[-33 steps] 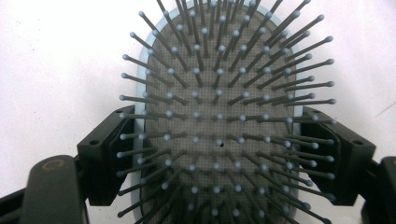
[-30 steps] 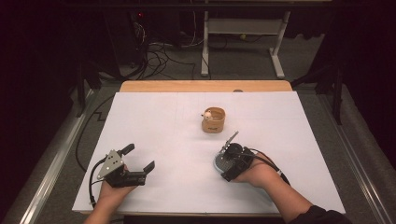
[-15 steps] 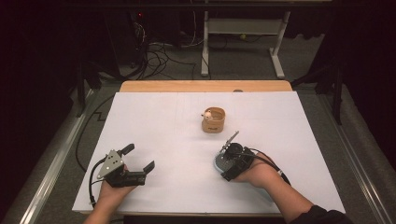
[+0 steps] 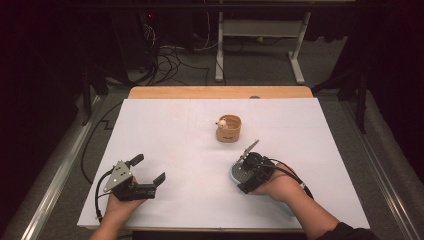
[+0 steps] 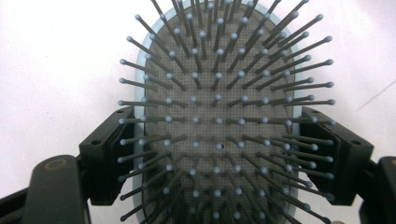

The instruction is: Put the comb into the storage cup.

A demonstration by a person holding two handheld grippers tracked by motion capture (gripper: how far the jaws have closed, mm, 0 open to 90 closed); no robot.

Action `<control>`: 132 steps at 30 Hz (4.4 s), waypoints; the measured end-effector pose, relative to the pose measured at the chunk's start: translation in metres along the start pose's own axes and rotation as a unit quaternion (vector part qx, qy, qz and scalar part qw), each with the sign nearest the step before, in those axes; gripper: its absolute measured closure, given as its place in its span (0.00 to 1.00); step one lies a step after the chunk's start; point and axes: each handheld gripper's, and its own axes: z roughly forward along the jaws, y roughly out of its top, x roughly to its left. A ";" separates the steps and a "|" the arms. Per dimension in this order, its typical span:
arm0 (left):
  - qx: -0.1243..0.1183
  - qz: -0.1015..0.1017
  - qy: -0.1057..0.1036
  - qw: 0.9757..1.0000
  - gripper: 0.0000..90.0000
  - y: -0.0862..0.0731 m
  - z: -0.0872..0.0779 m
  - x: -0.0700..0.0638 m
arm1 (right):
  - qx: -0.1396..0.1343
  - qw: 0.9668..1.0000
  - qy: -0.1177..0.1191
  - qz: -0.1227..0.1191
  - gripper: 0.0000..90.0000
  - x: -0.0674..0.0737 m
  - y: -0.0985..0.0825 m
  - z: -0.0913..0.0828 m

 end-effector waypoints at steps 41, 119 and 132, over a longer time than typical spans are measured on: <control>0.000 -0.004 0.000 1.000 0.00 0.001 0.000 0.001 | -0.130 0.991 -0.016 0.013 0.23 -0.006 -0.007 -0.041; 0.013 0.014 -0.015 1.000 0.00 -0.006 0.012 -0.026 | -0.535 0.836 -0.080 0.090 0.23 0.000 -0.051 -0.065; 0.016 0.020 -0.024 0.999 0.00 0.009 0.030 -0.052 | -0.539 0.834 -0.085 0.081 0.23 0.006 -0.043 -0.062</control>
